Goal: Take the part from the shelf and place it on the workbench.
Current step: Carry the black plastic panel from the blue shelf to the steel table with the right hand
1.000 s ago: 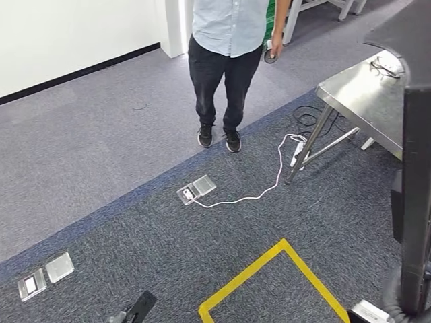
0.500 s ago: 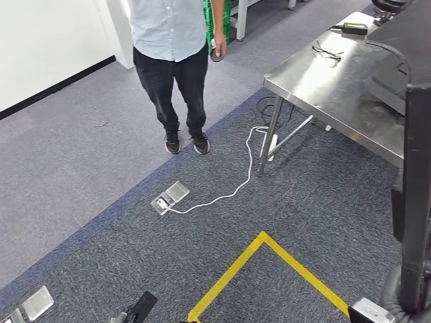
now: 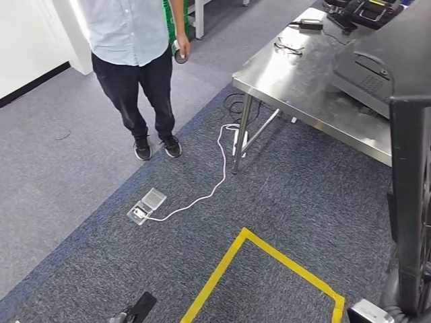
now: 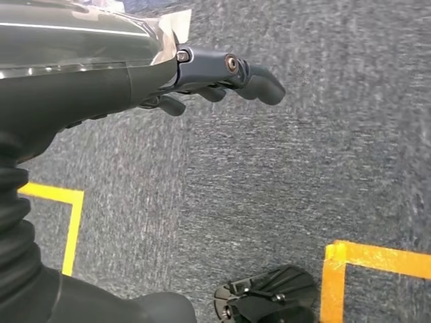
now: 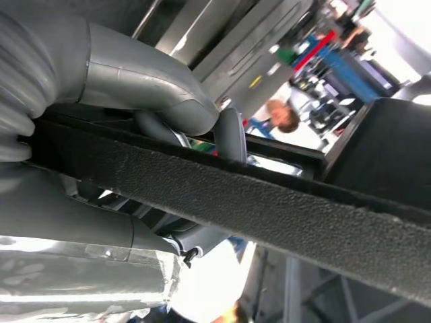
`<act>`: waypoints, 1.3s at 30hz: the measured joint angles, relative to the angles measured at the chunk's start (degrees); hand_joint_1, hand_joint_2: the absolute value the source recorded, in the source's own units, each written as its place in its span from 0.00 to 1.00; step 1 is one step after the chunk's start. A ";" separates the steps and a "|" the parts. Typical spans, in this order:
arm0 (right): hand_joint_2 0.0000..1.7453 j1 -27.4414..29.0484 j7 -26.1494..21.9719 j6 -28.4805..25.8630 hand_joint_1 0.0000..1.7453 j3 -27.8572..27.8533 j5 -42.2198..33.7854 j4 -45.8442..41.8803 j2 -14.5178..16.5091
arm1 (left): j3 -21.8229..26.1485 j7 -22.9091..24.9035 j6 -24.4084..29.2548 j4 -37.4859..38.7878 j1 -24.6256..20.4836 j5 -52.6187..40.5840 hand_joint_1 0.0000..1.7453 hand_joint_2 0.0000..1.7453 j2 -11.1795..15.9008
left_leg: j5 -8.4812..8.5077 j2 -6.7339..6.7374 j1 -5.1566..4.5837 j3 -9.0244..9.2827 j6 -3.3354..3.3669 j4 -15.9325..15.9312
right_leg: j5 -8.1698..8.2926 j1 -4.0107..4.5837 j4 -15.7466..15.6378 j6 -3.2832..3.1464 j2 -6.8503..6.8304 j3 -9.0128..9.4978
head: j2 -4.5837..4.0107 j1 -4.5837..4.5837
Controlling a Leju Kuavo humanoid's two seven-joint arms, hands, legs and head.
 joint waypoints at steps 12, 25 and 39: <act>1.00 -0.21 0.05 -0.01 1.00 -0.10 0.05 0.03 -0.01 | -0.01 -0.10 -0.48 0.00 -0.43 -0.02 0.00 1.00 -0.03 | -5.65 1.29 -0.35 0.33 -2.46 5.48 | 7.26 0.74 -16.28 -3.49 -1.11 7.56 | 0.00 -0.34; 1.00 -0.87 2.03 0.08 1.00 2.11 0.92 1.82 -1.98 | -0.02 -1.90 -3.00 0.00 -0.83 -0.08 0.00 1.00 0.46 | 0.69 -1.48 -0.57 -1.38 -0.42 0.26 | 5.04 1.24 -14.77 -2.10 2.71 8.10 | 0.00 -0.34; 1.00 -2.41 3.37 0.07 1.00 3.92 3.22 2.69 -3.32 | -0.01 -2.07 -5.11 0.00 -1.07 -0.08 0.00 1.00 0.53 | -1.11 -0.61 -0.05 0.92 -2.25 -0.30 | 6.62 0.28 -15.13 -1.73 -0.51 6.97 | 0.00 -0.19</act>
